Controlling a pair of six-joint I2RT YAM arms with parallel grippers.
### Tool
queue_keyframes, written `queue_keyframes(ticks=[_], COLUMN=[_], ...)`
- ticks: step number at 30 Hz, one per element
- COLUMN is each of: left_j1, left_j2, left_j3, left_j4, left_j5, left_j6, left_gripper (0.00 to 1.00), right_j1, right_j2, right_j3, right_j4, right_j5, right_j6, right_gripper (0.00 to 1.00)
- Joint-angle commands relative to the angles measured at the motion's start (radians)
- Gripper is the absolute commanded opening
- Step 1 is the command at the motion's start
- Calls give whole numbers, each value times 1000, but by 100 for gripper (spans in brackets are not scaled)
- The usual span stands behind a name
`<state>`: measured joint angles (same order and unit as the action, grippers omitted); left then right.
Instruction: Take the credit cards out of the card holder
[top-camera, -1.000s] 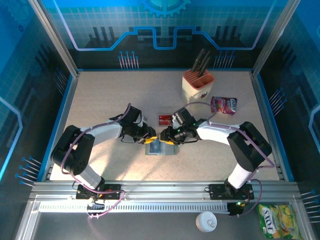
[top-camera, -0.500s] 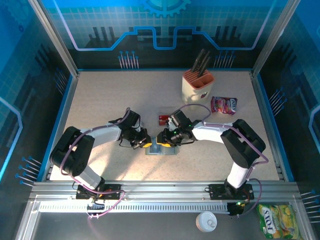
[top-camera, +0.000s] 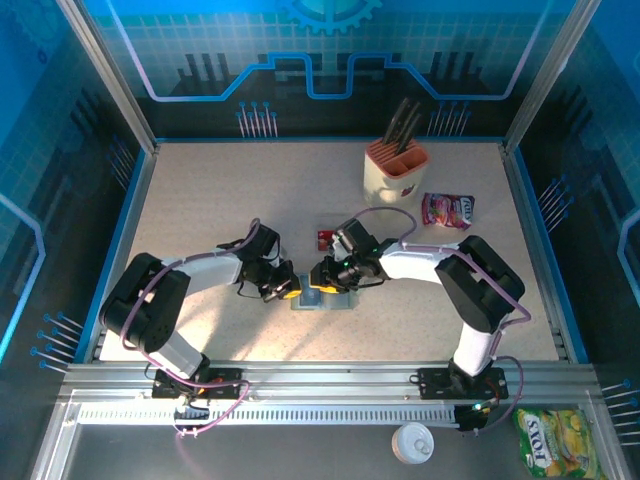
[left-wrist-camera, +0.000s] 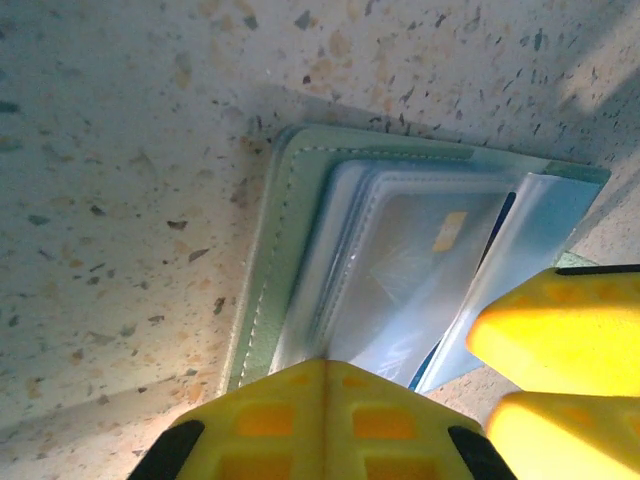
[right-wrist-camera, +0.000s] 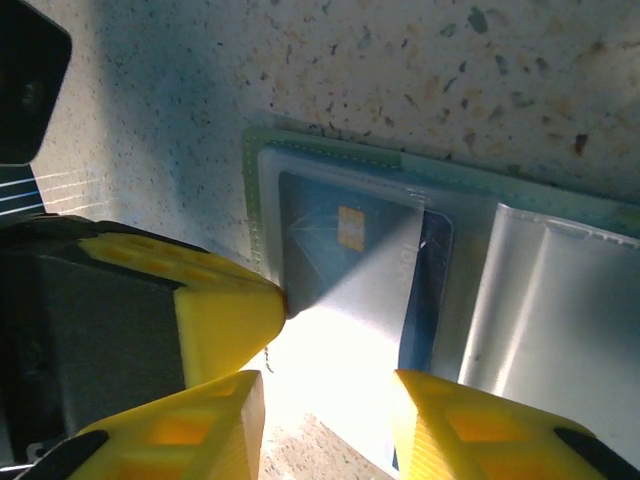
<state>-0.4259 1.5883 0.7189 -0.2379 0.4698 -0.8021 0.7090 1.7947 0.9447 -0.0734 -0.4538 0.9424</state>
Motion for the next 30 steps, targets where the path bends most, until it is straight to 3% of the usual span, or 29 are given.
queue_keyframes(ticks=[1,9,17,30], left_j1=[7,13,16,18], left_j2=[-20,-83,-16,10], left_j3=[-11,-4,-22,-21], left_j4=[-17,-47,11,-9], left_j5=[-16,-46,3,-8], left_j6=[20,20,9,26], left_gripper=[2,4,1,1], right_j1=[17,23,22,20], right_j2=[23,30,45,41], right_j3=[32,30,34,42], right_j4=[0,11,2,-59], right_j5=[-16,-22,-20,-5], right_j6=[0,0,-5,-34], right_gripper=[38,36,36,36])
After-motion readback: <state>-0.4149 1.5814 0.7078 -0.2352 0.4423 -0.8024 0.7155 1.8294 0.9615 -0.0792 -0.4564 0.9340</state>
